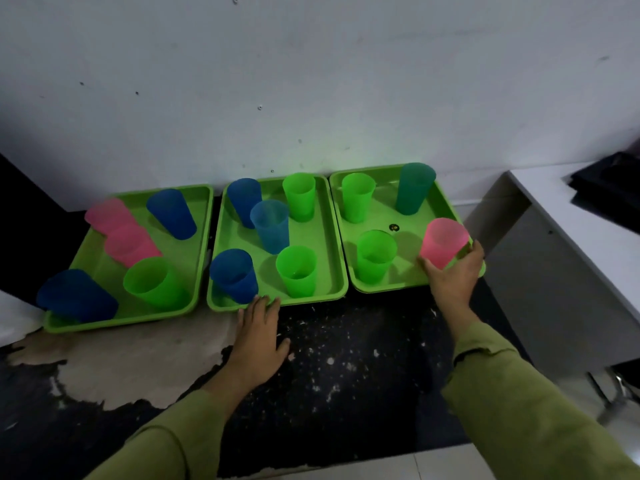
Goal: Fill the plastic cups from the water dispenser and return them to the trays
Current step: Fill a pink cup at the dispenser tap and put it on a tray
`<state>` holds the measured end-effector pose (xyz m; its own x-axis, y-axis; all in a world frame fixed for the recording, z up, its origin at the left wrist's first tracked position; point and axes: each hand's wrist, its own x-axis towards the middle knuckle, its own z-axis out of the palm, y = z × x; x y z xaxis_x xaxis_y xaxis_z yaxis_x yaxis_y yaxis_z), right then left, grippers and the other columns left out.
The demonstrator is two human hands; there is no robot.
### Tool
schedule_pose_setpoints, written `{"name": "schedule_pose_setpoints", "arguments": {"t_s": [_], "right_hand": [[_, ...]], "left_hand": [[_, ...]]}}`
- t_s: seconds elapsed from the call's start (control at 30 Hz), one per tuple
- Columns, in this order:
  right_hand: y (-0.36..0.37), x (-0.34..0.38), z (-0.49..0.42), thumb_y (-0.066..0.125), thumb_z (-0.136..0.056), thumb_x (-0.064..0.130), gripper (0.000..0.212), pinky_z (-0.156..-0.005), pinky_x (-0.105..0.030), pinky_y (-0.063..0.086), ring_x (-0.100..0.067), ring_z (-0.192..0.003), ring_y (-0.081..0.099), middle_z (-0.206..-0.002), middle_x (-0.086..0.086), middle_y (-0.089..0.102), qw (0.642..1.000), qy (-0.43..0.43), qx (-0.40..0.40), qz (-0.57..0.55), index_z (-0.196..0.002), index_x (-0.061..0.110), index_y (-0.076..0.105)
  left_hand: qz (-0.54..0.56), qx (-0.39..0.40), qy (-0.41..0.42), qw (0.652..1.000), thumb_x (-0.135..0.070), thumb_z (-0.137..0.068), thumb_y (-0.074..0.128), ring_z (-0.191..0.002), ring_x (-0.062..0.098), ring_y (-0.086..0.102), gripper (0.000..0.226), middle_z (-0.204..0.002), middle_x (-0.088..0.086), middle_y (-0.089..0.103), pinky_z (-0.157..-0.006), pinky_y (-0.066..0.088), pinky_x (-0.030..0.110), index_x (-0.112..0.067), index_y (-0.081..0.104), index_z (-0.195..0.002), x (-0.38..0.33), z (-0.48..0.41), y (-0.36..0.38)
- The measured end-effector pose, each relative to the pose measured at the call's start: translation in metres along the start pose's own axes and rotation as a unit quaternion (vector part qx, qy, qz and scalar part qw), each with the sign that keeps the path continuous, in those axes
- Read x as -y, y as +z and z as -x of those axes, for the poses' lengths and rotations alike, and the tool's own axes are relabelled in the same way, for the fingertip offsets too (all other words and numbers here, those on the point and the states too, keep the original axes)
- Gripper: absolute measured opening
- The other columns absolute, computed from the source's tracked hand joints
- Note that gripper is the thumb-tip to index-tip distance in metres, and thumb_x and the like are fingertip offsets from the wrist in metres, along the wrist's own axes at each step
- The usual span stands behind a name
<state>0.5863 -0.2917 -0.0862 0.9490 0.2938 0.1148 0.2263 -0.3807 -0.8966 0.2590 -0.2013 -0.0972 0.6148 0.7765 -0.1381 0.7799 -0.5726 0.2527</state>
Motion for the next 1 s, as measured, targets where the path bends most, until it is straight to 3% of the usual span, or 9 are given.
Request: {"name": "schedule_pose_setpoints", "arguments": {"t_s": [0.17,0.4,0.63,0.77,1.0], "right_hand": [[0.009,0.001,-0.015,0.086,-0.061,0.018,0.09,-0.102,-0.043,0.043,-0.033,-0.117,0.05,-0.131,-0.017,0.047,1.0,0.021,-0.001,-0.014,-0.132,0.008,0.032],[0.005,0.005,-0.016,0.083,-0.065,0.02,0.076,-0.099,-0.041,0.043,-0.033,-0.118,0.05,-0.13,-0.014,0.05,0.999,0.039,-0.003,0.01,-0.126,0.007,0.039],[-0.018,0.025,0.009,0.084,-0.062,0.023,0.077,-0.085,-0.027,0.042,-0.021,-0.108,0.05,-0.124,-0.009,0.047,0.999,-0.038,-0.026,-0.021,-0.124,0.01,0.039],[-0.03,0.045,0.036,0.084,-0.062,0.028,0.08,-0.086,-0.028,0.044,-0.02,-0.108,0.047,-0.123,-0.011,0.042,0.994,-0.097,-0.044,-0.024,-0.124,0.008,0.037],[-0.021,0.072,0.118,0.084,-0.063,0.025,0.08,-0.084,-0.022,0.04,-0.016,-0.107,0.043,-0.124,-0.011,0.04,0.989,-0.149,-0.006,-0.013,-0.124,0.006,0.037]], "left_hand": [[0.006,-0.007,0.021,1.0,-0.036,-0.09,0.053,-0.142,0.025,0.01,0.073,-0.152,0.008,0.016,-0.119,0.01,0.036,-0.013,0.015,-0.148,0.004,-0.002,-0.002],[0.03,-0.021,0.045,0.998,-0.033,-0.087,0.058,-0.138,0.024,0.019,0.073,-0.146,0.008,0.022,-0.116,0.017,0.032,-0.01,0.022,-0.146,0.008,-0.002,-0.001],[0.102,-0.006,0.052,0.993,-0.026,-0.086,0.062,-0.127,0.023,0.039,0.057,-0.136,0.008,0.04,-0.108,0.03,0.029,-0.009,0.041,-0.136,0.012,-0.008,-0.018],[0.145,-0.001,0.064,0.987,-0.023,-0.088,0.061,-0.132,0.02,0.036,0.051,-0.141,0.006,0.038,-0.112,0.026,0.026,-0.008,0.045,-0.134,0.02,0.002,-0.025],[0.208,-0.026,0.061,0.976,-0.019,-0.088,0.059,-0.116,0.012,0.048,0.037,-0.125,-0.001,0.05,-0.1,0.039,0.026,-0.015,0.053,-0.125,0.067,0.037,-0.043]]}}
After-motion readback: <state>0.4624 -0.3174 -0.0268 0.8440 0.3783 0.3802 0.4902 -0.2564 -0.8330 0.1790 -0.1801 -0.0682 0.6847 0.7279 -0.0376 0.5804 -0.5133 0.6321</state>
